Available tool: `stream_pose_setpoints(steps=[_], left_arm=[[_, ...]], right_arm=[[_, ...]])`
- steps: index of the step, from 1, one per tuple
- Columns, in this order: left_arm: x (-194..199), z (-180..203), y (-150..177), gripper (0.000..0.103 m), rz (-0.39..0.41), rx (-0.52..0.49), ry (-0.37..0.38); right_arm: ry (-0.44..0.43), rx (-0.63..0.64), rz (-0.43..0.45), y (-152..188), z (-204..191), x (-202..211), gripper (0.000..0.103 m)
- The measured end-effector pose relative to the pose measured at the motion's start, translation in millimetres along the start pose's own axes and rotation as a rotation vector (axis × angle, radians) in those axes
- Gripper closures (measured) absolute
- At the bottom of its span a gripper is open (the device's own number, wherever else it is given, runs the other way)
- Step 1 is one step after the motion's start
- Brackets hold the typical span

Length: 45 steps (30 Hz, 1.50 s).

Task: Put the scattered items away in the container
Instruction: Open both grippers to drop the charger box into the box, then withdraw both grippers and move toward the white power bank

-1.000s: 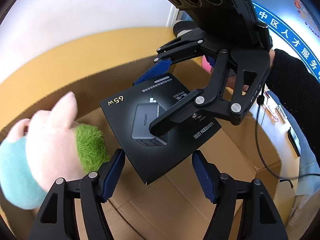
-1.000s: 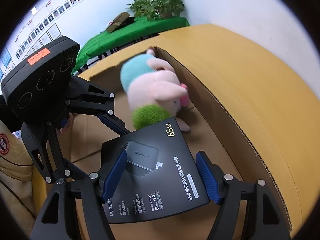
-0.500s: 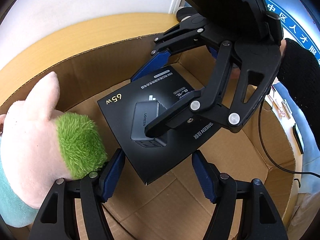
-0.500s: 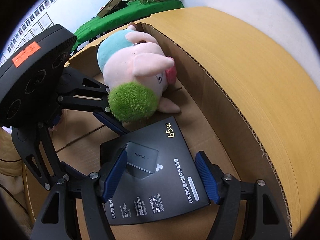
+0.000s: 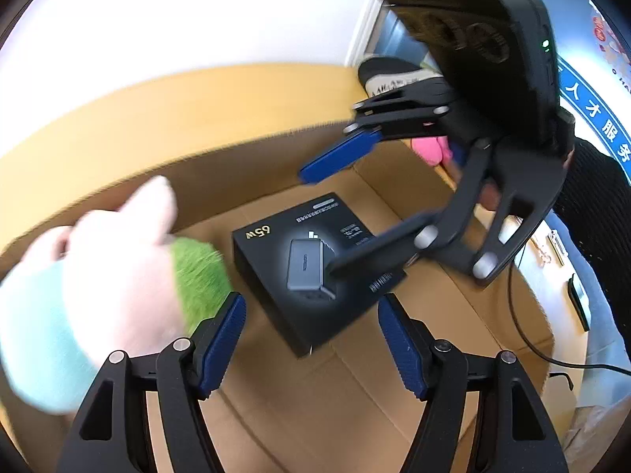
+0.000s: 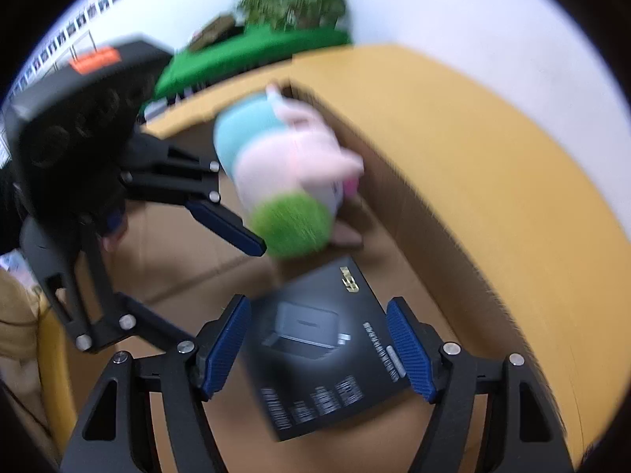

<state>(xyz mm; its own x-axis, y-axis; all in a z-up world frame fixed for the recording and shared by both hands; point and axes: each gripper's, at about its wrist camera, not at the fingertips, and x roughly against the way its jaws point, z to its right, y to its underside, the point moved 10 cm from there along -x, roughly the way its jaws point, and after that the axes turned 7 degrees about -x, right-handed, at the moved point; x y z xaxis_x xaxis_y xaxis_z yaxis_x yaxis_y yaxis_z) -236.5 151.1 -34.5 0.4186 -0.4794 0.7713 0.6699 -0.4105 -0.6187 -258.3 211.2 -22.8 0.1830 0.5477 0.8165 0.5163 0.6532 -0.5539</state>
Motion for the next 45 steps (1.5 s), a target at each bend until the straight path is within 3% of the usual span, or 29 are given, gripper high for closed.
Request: stream_pose_setpoints(steps=[5,7,9,11,14,19,27,34,45], left_arm=[[66.3,20.3,14.0,0.020,0.105,-0.007,-0.061],[98.1,29.2,19.8,0.018,0.164,-0.009,-0.104],[129.3,43.7,20.5,0.006,0.235,-0.004,-0.160],[149.1,44.8,18.4,0.000,0.304,-0.001,-0.226],[181.2,64.5,36.9,0.000,0.397,0.042,-0.312],[215.8,80.8,80.5,0.000,0.439,0.133,-0.365],[210.6,115.1,132.0,0.000,0.408,0.164,-0.326],[212.9,135.4,142.5,0.000,0.408,0.144,-0.321],[192.1,148.5,153.4,0.000,0.384,0.150,-0.299]], right_arm=[[0.115,-0.074,0.223,-4.2,-34.5,80.5,0.031],[0.199,-0.117,0.298,-6.2,-51.6,110.5,0.028],[0.306,-0.157,0.350,1.4,-76.2,129.4,0.025],[0.420,-0.222,0.395,16.1,-101.1,149.7,0.025],[0.540,-0.361,0.468,44.5,-132.6,167.0,0.025],[0.720,-0.470,0.514,98.1,-189.8,166.3,0.025],[0.756,-0.596,0.501,144.5,-238.0,159.6,0.025],[0.767,-0.622,0.513,160.3,-259.3,172.6,0.025],[0.756,-0.613,0.476,170.7,-261.9,154.3,0.025]])
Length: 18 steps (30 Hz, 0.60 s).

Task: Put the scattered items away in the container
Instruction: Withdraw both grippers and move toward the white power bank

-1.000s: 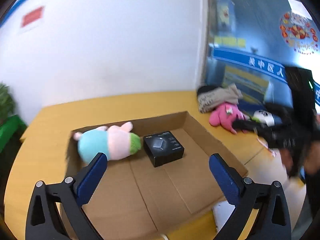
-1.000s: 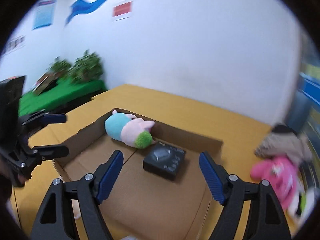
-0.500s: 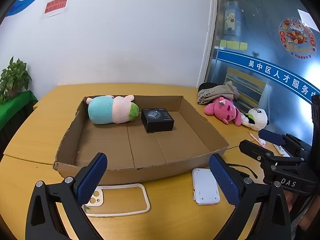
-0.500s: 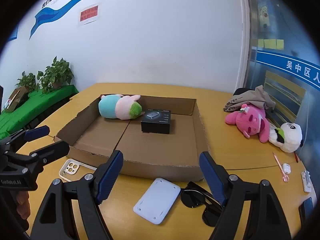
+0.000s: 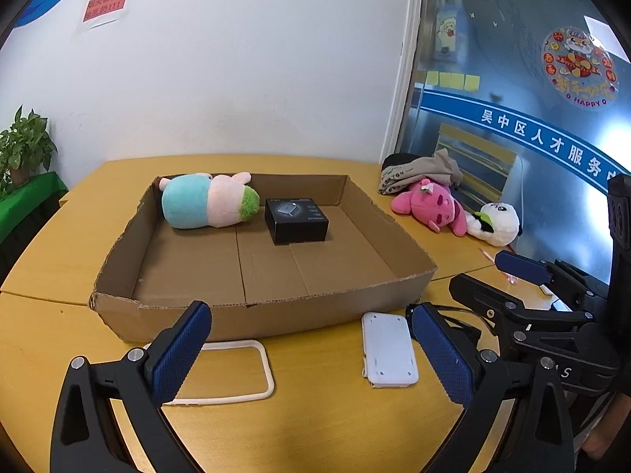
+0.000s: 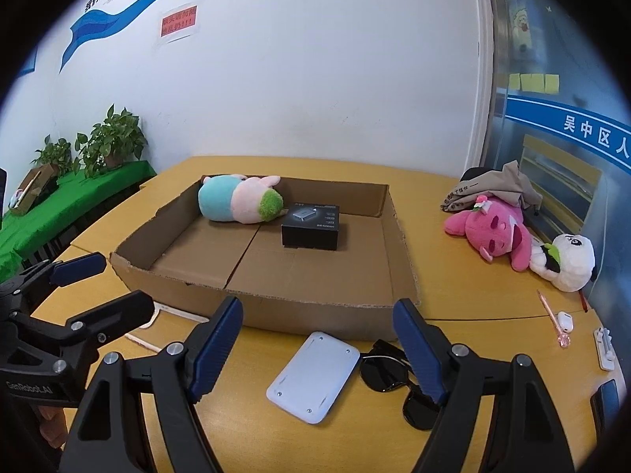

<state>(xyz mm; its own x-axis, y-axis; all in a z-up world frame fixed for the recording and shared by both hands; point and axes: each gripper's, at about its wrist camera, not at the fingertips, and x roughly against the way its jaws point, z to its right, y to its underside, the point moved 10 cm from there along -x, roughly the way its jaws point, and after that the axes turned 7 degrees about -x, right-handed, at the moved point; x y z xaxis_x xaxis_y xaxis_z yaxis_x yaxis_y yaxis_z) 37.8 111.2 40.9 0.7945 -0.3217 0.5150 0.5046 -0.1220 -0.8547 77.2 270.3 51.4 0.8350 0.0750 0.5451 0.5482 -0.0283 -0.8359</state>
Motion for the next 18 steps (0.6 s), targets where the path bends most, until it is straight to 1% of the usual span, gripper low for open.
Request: stream_pose_setpoints(steps=[4,9,15,18], left_arm=[[-6.6,2.6,7.9,0.000,-0.019,0.012,0.020],[-7.1,3.5,7.2,0.000,-0.013,-0.005,0.006],[-6.1,3.4,6.9,0.000,-0.011,-0.002,0.012],[-8.4,5.3,11.7,0.000,-0.024,-0.004,0.024]], right_arm=[[0.010,-0.021,-0.037,8.0,10.2,-9.2,0.025],[0.028,-0.023,-0.029,8.9,17.6,-9.7,0.025],[0.020,-0.024,-0.042,11.6,17.3,-13.0,0.025],[0.012,-0.020,-0.056,16.6,15.9,-16.3,0.025]])
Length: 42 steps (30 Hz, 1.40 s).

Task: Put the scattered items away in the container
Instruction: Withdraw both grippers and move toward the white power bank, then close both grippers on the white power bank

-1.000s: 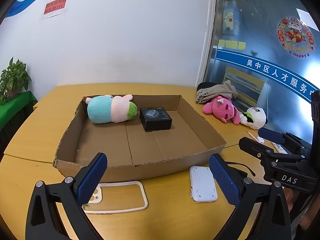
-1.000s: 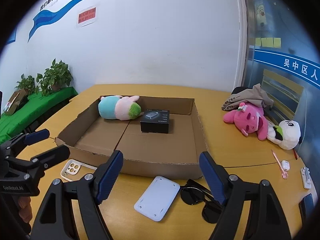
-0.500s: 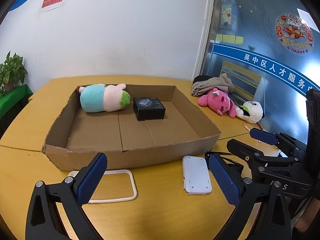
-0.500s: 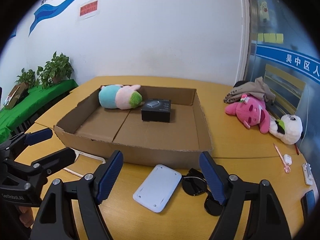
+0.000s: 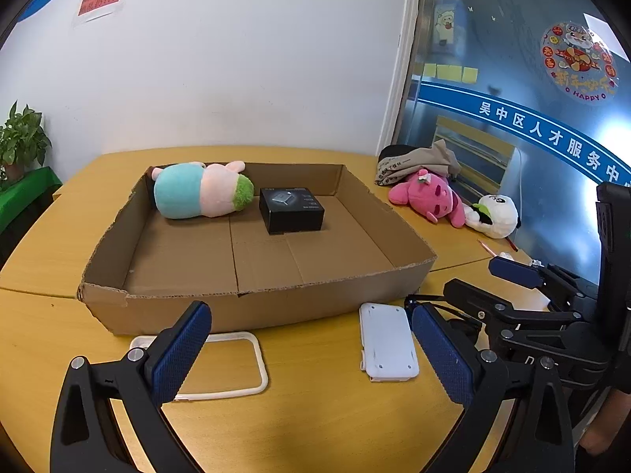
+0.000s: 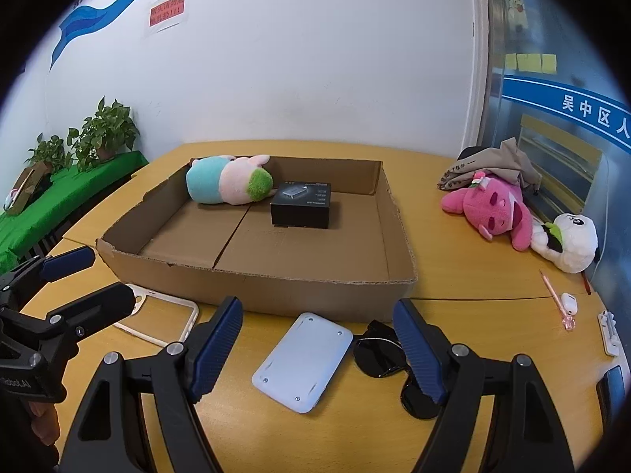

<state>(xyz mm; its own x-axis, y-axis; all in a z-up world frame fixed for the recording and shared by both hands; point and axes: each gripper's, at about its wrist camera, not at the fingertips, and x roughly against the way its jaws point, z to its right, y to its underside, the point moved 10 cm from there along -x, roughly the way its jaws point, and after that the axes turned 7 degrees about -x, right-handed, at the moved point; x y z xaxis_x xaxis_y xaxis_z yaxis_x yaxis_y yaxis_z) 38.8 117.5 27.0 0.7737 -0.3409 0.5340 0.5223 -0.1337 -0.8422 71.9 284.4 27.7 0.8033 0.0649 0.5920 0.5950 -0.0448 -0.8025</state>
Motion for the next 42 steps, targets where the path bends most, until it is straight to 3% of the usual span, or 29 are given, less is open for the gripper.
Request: stream_pose_setpoints(steps=[15,22,27,35,38,42], left_arm=[[-18.0,8.8,19.8,0.000,-0.055,0.012,0.064],[-47.5,23.6,28.5,0.000,-0.129,0.002,0.181],[-85.2,40.0,41.6,0.000,-0.257,0.027,0.287],[-119.7,66.5,48.5,0.003,-0.389,0.030,0.437],[-138.6,68.4,51.9,0.005,-0.448,0.090,0.494],[-160.5,77.2,65.7,0.017,-0.528,0.109,0.523]], right_arm=[[0.001,-0.034,-0.083,28.7,19.9,-19.5,0.025],[-0.118,-0.164,-0.246,82.8,37.6,-38.4,0.025],[-0.177,-0.224,-0.318,105.6,26.2,-54.4,0.025],[-0.225,-0.229,-0.274,105.0,-7.0,-77.3,0.025],[-0.193,-0.245,-0.236,100.4,-7.0,-83.5,0.021],[-0.189,-0.249,-0.229,97.5,-11.9,-87.2,0.022]])
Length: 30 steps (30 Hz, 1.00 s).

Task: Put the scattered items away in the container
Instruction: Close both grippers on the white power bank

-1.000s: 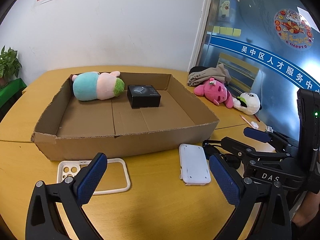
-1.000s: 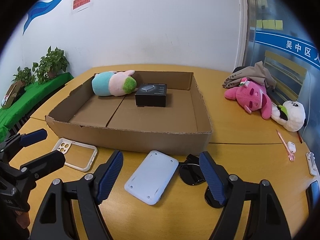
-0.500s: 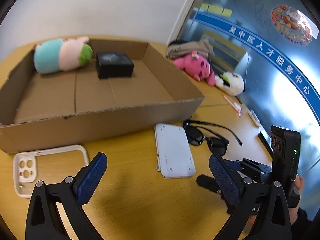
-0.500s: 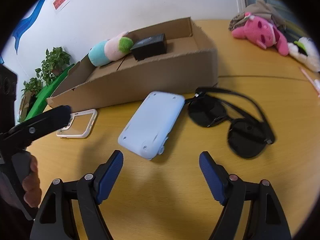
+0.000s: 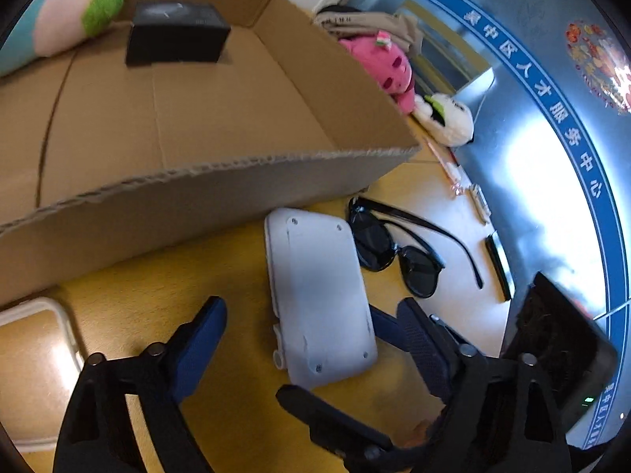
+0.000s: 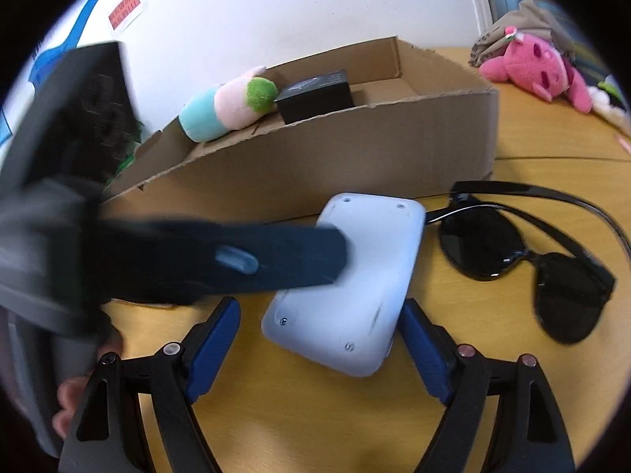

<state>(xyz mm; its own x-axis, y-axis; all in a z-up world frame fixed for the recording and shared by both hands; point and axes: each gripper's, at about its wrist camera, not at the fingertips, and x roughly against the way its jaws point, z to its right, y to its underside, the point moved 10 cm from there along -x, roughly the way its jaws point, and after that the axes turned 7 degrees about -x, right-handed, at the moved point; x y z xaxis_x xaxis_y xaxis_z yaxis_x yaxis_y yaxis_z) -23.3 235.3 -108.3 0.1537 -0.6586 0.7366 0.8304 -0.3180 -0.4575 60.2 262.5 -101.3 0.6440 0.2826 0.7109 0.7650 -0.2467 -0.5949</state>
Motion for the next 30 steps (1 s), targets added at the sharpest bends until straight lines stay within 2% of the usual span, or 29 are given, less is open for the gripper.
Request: stream_pose_setpoints(steps=[2,4,5,6,10,12,21,26,30], left_arm=[[-5.0,7.8,0.3,0.018,-0.006,-0.008,0.030],[-7.2,9.4,-0.2,0.023,-0.008,-0.016,0.028],[-8.6,10.7,0.6,0.031,-0.011,-0.004,0.050],[-8.9,10.4,1.1,0.032,-0.009,0.007,0.059],[-6.5,3.7,5.4,0.046,-0.006,0.011,0.020],[-5.2,-0.2,9.5,0.058,-0.009,0.012,-0.004],[13.4,3.2,24.9,0.060,0.009,0.017,-0.004],[55.0,15.6,15.8,0.063,0.082,-0.008,0.000],[99.9,23.6,-5.3,0.063,0.157,-0.054,-0.036]], right_arm=[[0.034,0.022,-0.005,1.1,-0.5,-1.1,0.025],[0.050,0.031,-0.010,2.0,1.0,-1.3,0.032],[0.054,0.040,-0.012,2.8,1.4,-1.3,0.032],[0.056,0.042,-0.014,3.5,2.0,-1.1,0.032],[0.050,0.035,-0.012,6.1,4.7,2.3,0.033],[0.050,0.038,-0.007,7.2,5.5,4.3,0.034],[0.023,0.058,-0.002,18.1,-4.7,17.1,0.034],[0.024,0.119,0.062,2.6,-28.3,40.3,0.034],[-0.002,0.191,0.124,-25.7,-60.8,60.2,0.034]])
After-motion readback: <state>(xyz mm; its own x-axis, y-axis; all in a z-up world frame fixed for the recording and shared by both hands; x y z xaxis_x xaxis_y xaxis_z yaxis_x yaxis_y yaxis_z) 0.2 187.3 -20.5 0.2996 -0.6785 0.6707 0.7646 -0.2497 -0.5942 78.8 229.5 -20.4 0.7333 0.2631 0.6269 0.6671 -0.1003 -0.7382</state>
